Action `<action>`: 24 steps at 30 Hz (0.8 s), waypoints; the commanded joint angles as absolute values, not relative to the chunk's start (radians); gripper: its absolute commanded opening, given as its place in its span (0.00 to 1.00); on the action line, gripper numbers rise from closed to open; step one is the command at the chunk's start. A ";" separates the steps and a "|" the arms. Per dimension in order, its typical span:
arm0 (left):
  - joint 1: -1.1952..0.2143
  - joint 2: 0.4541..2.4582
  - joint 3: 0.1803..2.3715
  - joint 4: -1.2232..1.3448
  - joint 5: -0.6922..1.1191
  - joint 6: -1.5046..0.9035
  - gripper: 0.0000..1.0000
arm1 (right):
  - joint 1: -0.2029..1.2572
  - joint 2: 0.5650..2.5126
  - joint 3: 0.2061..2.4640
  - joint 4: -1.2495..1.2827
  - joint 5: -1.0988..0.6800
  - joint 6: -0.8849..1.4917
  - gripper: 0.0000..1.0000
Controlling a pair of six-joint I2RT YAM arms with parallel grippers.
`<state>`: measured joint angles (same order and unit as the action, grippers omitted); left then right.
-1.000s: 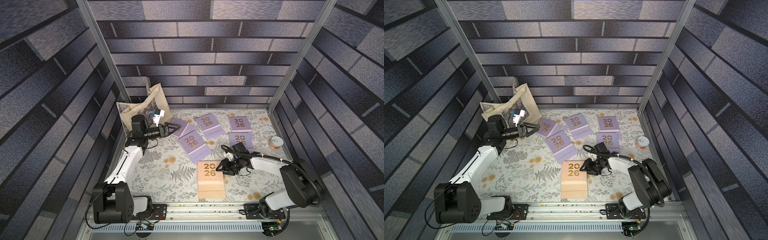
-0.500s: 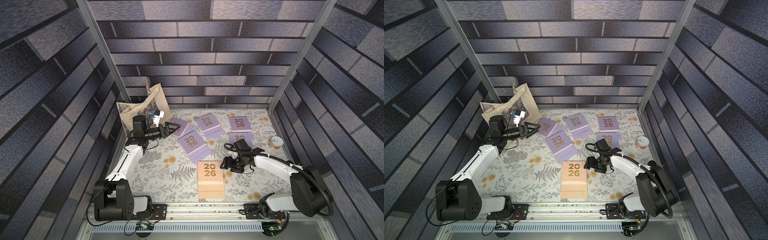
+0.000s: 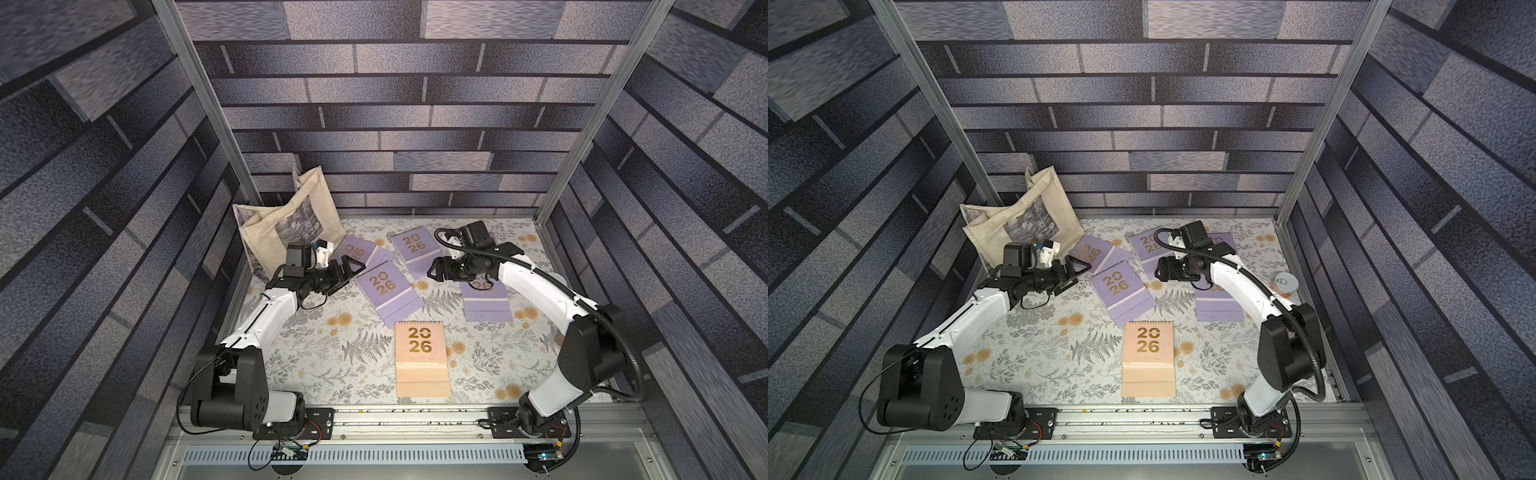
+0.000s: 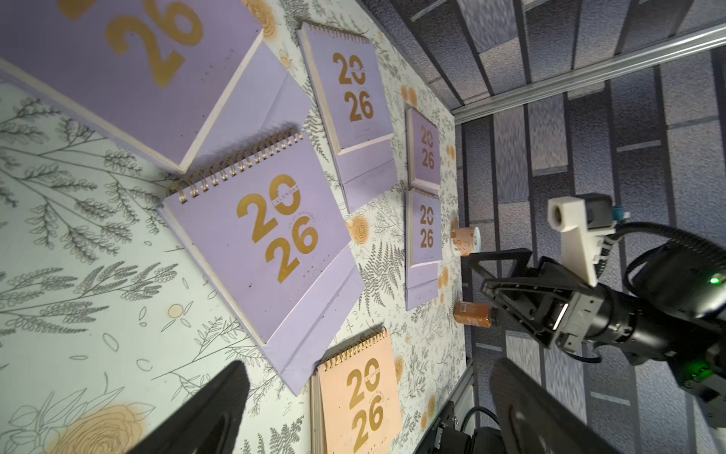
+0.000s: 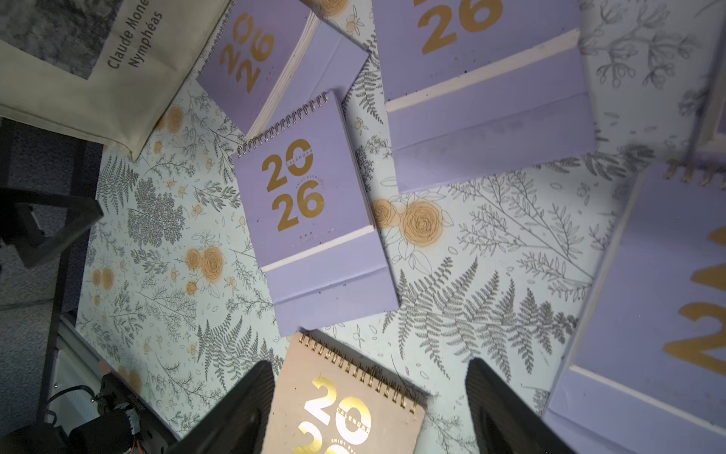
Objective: Stack the calendars
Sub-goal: Pick up the calendar at the center of the board.
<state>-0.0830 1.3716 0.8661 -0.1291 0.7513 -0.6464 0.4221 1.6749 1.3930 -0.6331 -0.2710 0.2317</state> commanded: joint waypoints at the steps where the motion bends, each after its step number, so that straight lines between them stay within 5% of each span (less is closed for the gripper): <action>1: -0.130 1.362 0.759 -0.034 0.574 -0.785 0.94 | 0.410 1.790 1.519 -0.680 -0.336 0.136 0.79; 6: -0.230 1.355 0.686 0.034 0.381 -0.833 0.92 | 0.408 1.967 1.713 -0.734 -0.352 0.080 0.78; 24: -0.257 1.567 0.645 0.327 0.362 -0.865 0.92 | 0.417 2.243 1.965 -0.769 -0.485 0.072 0.76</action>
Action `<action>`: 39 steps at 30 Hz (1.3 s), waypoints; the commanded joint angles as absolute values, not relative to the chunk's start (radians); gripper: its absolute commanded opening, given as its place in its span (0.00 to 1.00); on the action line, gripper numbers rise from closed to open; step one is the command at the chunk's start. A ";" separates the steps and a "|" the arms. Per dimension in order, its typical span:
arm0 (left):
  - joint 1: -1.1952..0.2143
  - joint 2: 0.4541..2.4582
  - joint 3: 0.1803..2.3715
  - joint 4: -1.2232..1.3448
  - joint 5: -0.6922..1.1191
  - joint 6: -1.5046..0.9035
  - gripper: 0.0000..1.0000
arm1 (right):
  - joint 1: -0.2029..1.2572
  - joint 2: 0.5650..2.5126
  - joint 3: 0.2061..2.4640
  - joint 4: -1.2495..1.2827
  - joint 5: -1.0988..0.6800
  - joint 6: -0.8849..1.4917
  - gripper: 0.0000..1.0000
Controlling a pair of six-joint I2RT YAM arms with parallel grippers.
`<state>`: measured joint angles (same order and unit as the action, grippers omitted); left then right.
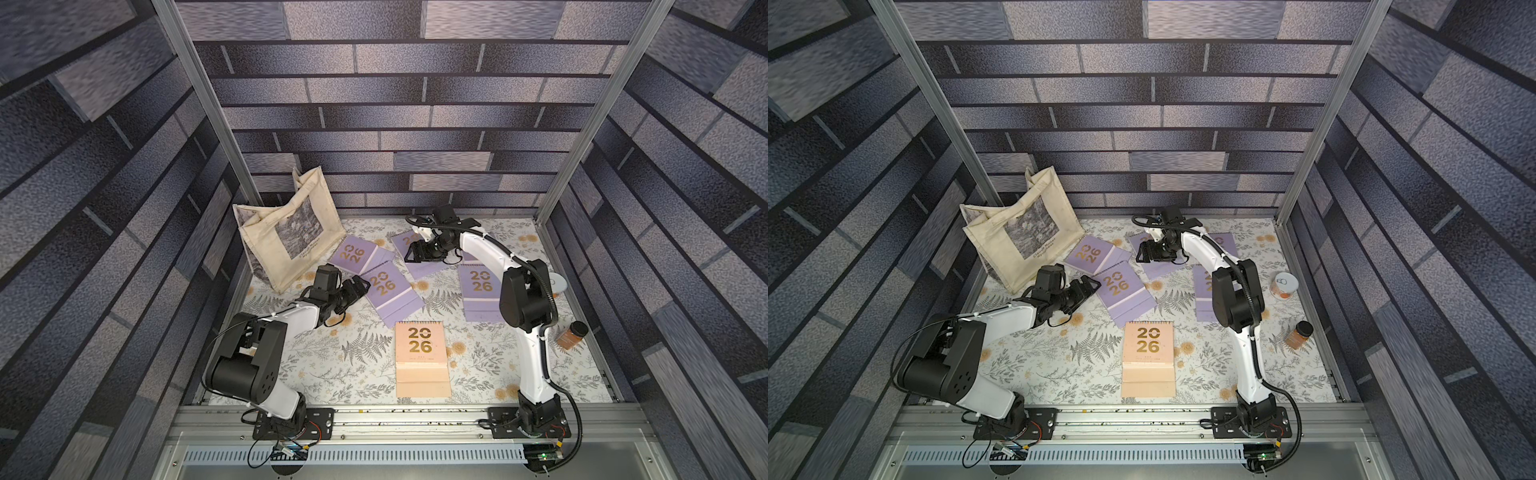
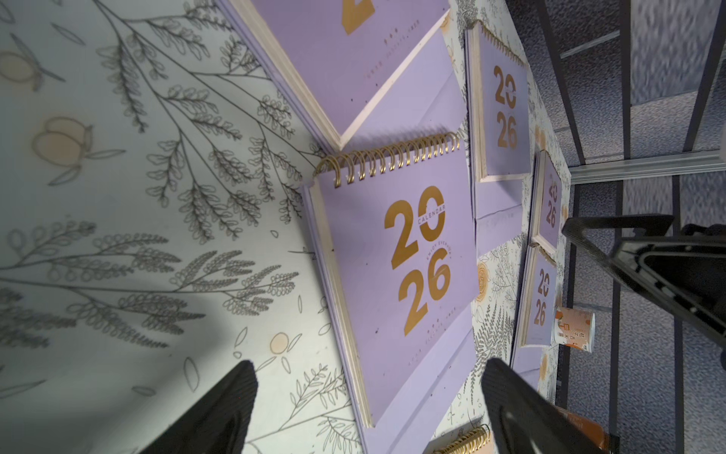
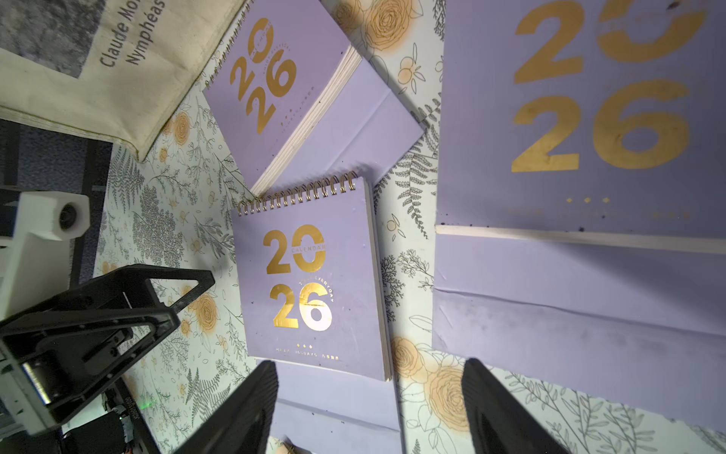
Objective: Stack the calendars
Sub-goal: Pick up the calendar at the center of the board.
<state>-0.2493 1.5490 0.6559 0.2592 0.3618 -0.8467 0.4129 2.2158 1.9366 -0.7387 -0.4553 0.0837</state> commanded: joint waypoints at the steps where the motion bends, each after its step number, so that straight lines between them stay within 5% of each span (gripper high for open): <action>1: -0.260 1.576 0.643 0.339 0.364 -0.873 0.92 | 0.420 2.248 1.965 -0.767 -0.491 0.071 0.76; 39: -0.312 1.816 0.544 0.882 0.449 -1.044 0.84 | 0.475 2.359 1.867 -0.717 -0.625 0.085 0.73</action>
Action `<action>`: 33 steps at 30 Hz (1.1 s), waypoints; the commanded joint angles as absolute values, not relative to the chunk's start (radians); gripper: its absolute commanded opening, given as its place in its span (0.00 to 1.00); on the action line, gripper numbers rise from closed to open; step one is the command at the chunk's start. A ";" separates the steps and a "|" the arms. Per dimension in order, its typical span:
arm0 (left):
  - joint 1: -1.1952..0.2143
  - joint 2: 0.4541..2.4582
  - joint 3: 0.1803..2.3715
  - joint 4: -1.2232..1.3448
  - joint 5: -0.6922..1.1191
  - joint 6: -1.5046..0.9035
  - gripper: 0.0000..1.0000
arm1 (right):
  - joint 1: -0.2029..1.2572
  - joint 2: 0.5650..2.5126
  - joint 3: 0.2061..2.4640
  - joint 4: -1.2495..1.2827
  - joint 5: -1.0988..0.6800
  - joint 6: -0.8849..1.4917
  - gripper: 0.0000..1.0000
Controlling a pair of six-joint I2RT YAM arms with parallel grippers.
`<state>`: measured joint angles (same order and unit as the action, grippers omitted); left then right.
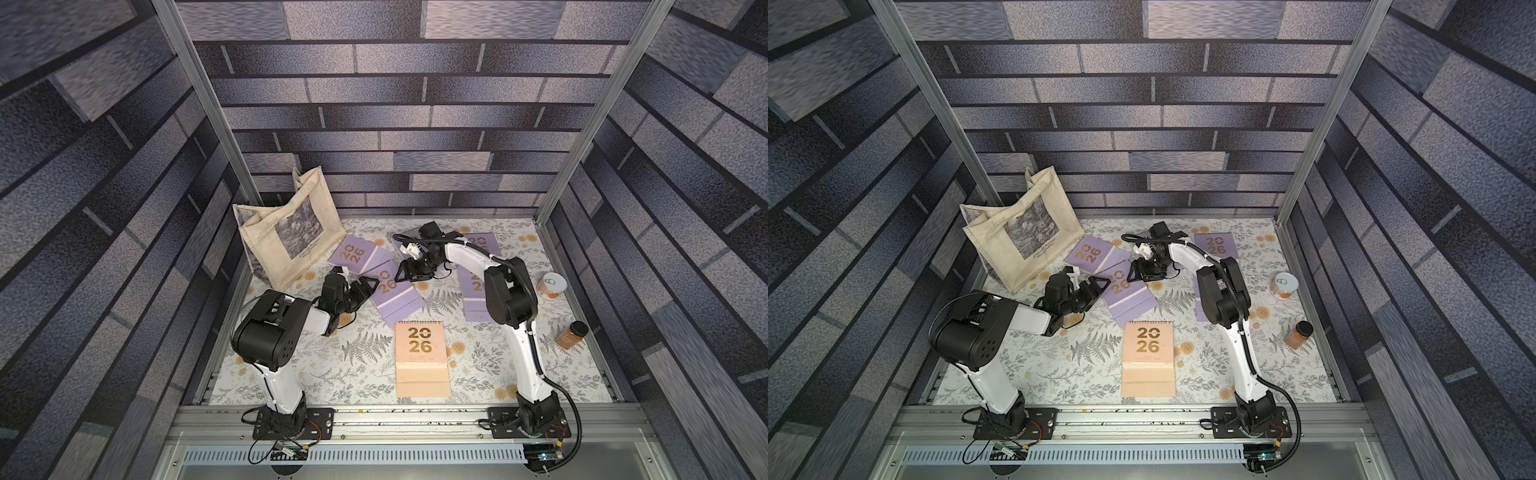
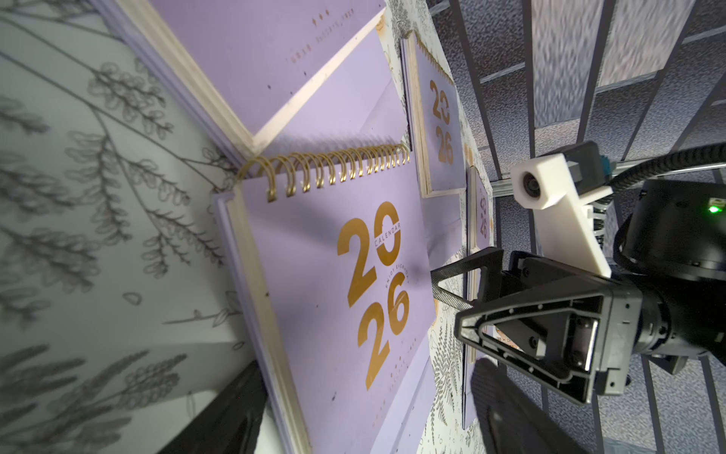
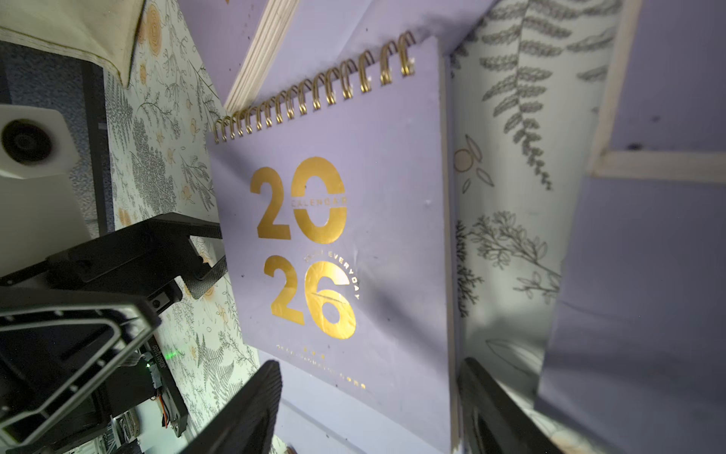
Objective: Stack the calendars
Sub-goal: Pick up the calendar at the center of the board.
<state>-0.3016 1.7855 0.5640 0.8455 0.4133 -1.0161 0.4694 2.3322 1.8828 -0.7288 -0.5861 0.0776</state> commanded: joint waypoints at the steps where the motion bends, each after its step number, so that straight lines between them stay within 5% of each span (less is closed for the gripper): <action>1: -0.312 1.819 0.545 0.894 0.454 -1.048 0.83 | 0.475 2.361 1.865 -0.716 -0.628 0.086 0.73; 15: -0.313 1.814 0.551 0.917 0.460 -1.046 0.51 | 0.478 2.371 1.850 -0.676 -0.680 0.118 0.73; 26: -0.293 1.803 0.561 0.941 0.490 -1.052 0.00 | 0.480 2.360 1.830 -0.660 -0.687 0.125 0.73; 33: -0.215 1.716 0.561 0.888 0.544 -1.015 0.00 | 0.479 2.323 1.832 -0.641 -0.677 0.118 0.73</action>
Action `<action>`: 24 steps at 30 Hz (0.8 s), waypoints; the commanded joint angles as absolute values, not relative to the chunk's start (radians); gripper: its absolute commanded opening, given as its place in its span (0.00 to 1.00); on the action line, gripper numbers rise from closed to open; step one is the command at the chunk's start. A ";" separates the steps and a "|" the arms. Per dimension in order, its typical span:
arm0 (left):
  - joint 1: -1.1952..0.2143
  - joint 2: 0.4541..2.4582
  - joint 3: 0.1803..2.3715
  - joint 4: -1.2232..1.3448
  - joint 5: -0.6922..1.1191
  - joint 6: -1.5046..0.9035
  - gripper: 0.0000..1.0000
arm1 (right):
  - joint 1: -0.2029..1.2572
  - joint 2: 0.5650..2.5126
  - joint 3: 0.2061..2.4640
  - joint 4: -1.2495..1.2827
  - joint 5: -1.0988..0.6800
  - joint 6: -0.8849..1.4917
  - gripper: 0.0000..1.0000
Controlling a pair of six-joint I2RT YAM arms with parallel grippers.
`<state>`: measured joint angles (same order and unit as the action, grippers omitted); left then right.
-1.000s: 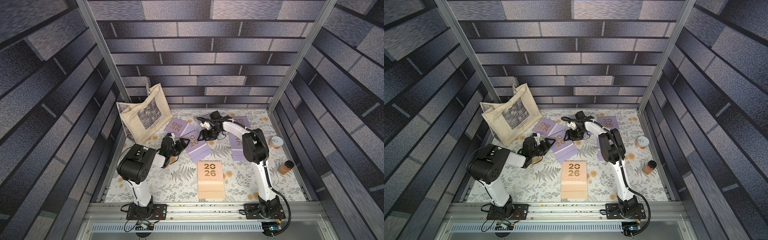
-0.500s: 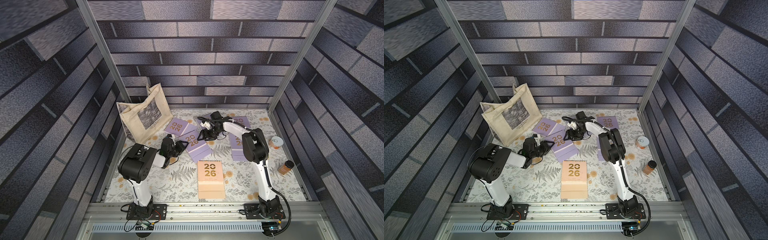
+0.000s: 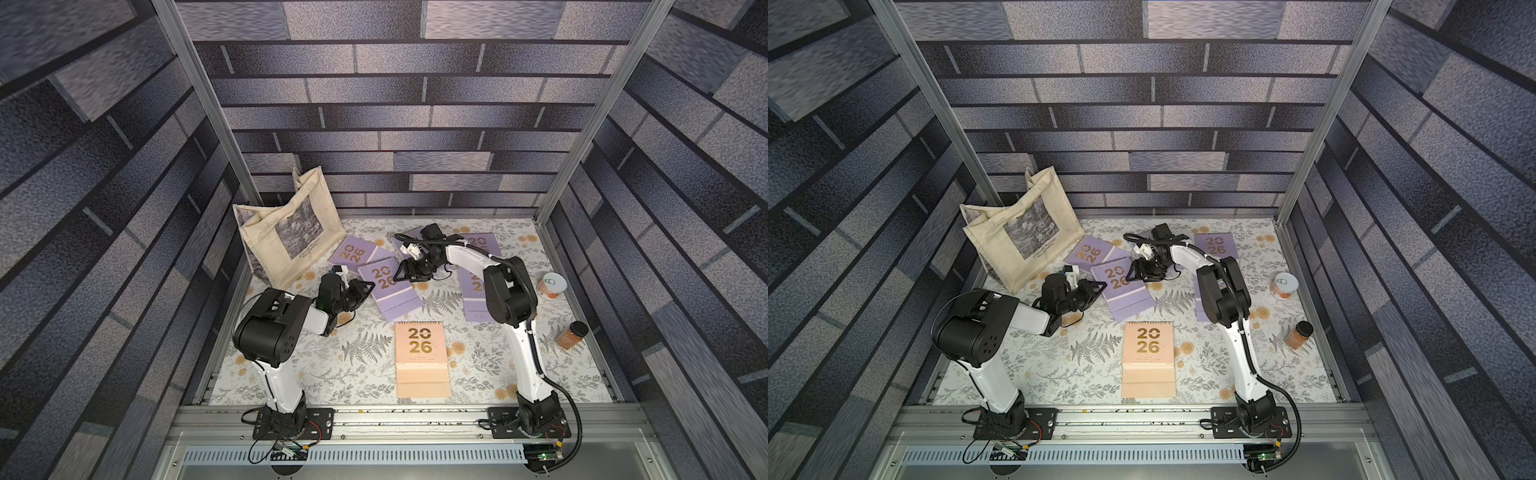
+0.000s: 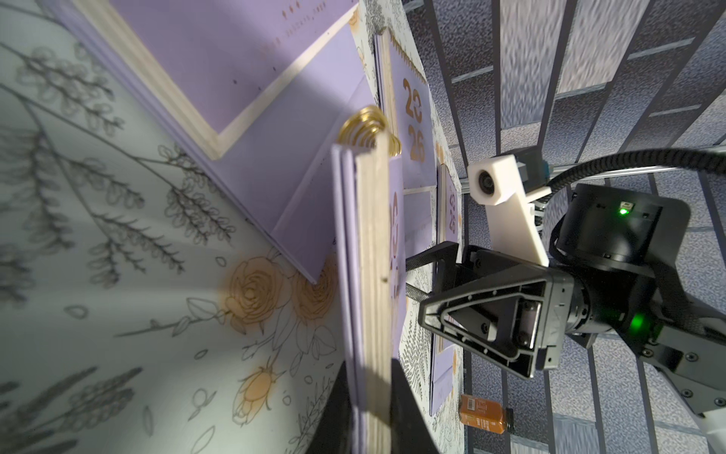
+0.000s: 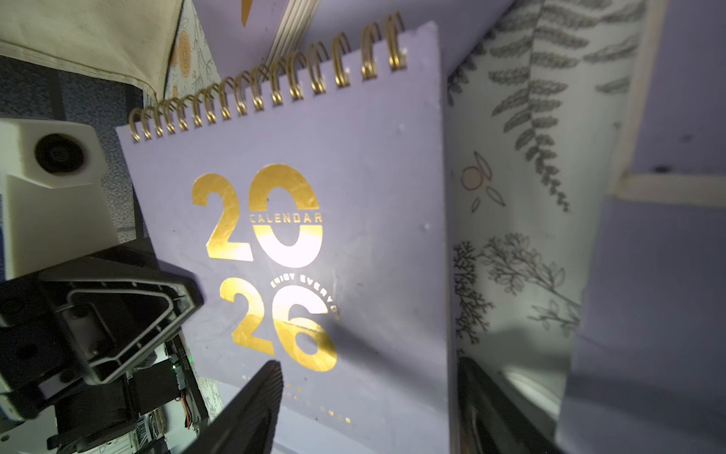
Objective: Stack the calendars
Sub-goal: Pick up the calendar at the center of the board.
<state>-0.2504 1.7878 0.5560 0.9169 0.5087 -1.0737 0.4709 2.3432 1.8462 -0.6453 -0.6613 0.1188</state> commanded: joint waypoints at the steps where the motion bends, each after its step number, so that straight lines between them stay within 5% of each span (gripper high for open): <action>1: -0.200 1.699 0.563 0.870 0.554 -1.004 0.00 | 0.477 2.315 1.836 -0.641 -0.684 0.113 0.73; 14: -0.033 1.448 0.808 0.438 0.817 -0.798 0.00 | 0.387 2.060 1.795 -0.634 -0.792 0.034 0.76; 24: 0.031 1.388 0.872 0.438 1.105 -0.798 0.00 | 0.315 1.806 1.547 -0.380 -1.037 0.084 0.76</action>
<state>0.0227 1.4223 0.8257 0.4702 0.9741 -0.8513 0.3389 1.8465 1.6165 -0.4965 -0.9195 0.0547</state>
